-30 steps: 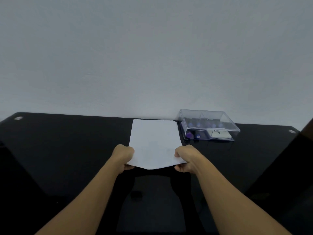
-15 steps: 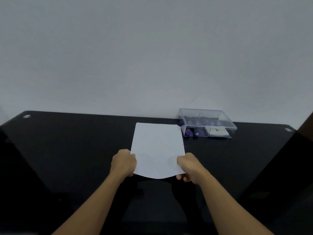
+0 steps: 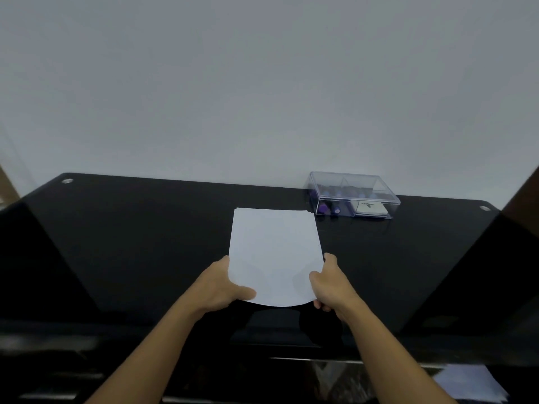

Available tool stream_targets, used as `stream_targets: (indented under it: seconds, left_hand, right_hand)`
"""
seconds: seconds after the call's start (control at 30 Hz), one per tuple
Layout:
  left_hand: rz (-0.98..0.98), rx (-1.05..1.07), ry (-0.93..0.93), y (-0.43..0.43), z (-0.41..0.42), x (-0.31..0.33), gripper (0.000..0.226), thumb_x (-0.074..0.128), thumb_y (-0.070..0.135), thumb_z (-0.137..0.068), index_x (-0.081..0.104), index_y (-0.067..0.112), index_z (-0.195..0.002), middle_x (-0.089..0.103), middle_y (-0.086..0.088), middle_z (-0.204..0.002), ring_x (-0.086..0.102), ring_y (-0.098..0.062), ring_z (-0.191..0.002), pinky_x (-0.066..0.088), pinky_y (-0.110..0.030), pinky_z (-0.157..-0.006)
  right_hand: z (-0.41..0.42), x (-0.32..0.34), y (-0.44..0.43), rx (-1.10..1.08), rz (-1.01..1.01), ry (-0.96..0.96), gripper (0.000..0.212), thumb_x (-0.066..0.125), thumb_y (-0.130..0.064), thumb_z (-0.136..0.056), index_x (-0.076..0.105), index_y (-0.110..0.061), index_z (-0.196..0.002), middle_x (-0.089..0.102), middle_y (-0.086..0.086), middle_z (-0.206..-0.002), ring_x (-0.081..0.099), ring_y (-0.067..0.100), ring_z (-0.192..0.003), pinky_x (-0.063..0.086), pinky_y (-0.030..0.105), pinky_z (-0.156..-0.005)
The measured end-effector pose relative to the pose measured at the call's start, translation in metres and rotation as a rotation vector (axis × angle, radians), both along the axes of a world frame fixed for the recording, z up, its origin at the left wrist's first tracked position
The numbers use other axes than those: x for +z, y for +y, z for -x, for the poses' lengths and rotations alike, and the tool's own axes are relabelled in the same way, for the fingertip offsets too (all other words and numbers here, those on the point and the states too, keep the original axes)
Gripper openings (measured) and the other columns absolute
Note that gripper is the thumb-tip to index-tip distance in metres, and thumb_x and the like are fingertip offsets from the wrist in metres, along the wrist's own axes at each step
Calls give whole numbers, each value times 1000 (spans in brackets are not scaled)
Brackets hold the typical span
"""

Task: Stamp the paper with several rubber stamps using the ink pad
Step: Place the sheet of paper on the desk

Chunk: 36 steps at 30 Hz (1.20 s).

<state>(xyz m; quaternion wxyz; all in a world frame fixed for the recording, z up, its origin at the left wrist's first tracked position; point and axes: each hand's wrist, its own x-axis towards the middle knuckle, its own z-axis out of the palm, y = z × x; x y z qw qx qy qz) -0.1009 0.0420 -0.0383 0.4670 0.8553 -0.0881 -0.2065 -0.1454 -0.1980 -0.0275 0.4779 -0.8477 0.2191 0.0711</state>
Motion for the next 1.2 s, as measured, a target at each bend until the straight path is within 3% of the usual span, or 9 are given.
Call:
stream_targets:
  seconds: [0.2, 0.3, 0.4, 0.47, 0.63, 0.77, 0.87, 1.03, 1.2]
  left_hand:
    - [-242, -150, -45, 22, 9, -10, 118, 82, 54, -53, 28, 22, -153, 55, 13, -135, 58, -13, -116, 53, -32, -96]
    - [-326, -214, -44, 28, 18, -14, 131, 81, 58, -53, 13, 24, -159, 49, 10, -143, 53, -14, -123, 49, -34, -102]
    - [-355, -204, -80, 34, 22, -15, 118, 78, 62, -51, 30, 24, -152, 55, 12, -134, 58, -12, -115, 52, -32, -96]
    - [-337, -204, -105, 36, 25, -14, 90, 77, 61, -52, 48, 31, -132, 62, 16, -121, 62, -10, -105, 56, -31, -89]
    - [-281, -150, -130, 34, 36, -7, 58, 84, 44, -61, 60, 35, -112, 68, 15, -103, 66, -8, -93, 56, -26, -79]
    - [-336, -98, -176, 34, 37, -9, 56, 86, 46, -62, 61, 33, -110, 64, 12, -100, 63, -7, -88, 48, -19, -67]
    - [-381, -86, -178, 34, 39, -8, 60, 86, 48, -63, 62, 30, -114, 62, 11, -100, 63, -8, -86, 46, -19, -65]
    - [-406, -99, -183, 34, 42, -3, 62, 87, 47, -67, 62, 29, -121, 63, 9, -91, 63, -6, -79, 43, -15, -59]
    - [-424, -78, -191, 34, 45, 1, 65, 88, 48, -65, 62, 28, -120, 62, 10, -93, 63, -7, -80, 43, -15, -60]
  right_hand:
    - [29, -1, 6, 27, -11, -33, 34, 37, -14, -91, 43, -26, -123, 68, 8, -99, 55, 15, -53, 40, 23, -41]
    - [41, -2, 9, 14, -40, -52, 30, 40, -14, -90, 49, -24, -117, 68, 5, -100, 55, 15, -55, 38, 21, -40]
    - [48, 1, 10, 31, -62, -48, 28, 43, -12, -89, 53, -21, -113, 68, 6, -101, 55, 16, -60, 38, 21, -41]
    - [52, 3, 8, 69, -49, -30, 26, 45, -10, -90, 52, -22, -113, 67, 5, -101, 55, 16, -63, 39, 22, -42]
    - [62, 17, 1, 205, -7, 11, 20, 63, -11, -88, 59, -20, -105, 69, 1, -94, 56, 15, -67, 44, 25, -53]
    - [67, 26, -3, 416, 61, 89, 43, 78, -11, -79, 51, -31, -105, 61, -12, -105, 58, 8, -87, 45, 11, -61]
    - [67, 14, -6, 406, 236, 99, 58, 80, -20, -70, 49, -28, -119, 58, -11, -112, 59, 9, -97, 52, 20, -77]
    - [69, 7, -8, 381, 335, 67, 41, 77, -25, -78, 55, -23, -113, 60, -8, -108, 63, 11, -89, 52, 22, -70]
    - [70, 7, -8, 349, 348, 111, 50, 80, -29, -77, 50, -20, -115, 58, -5, -112, 62, 12, -93, 53, 24, -73]
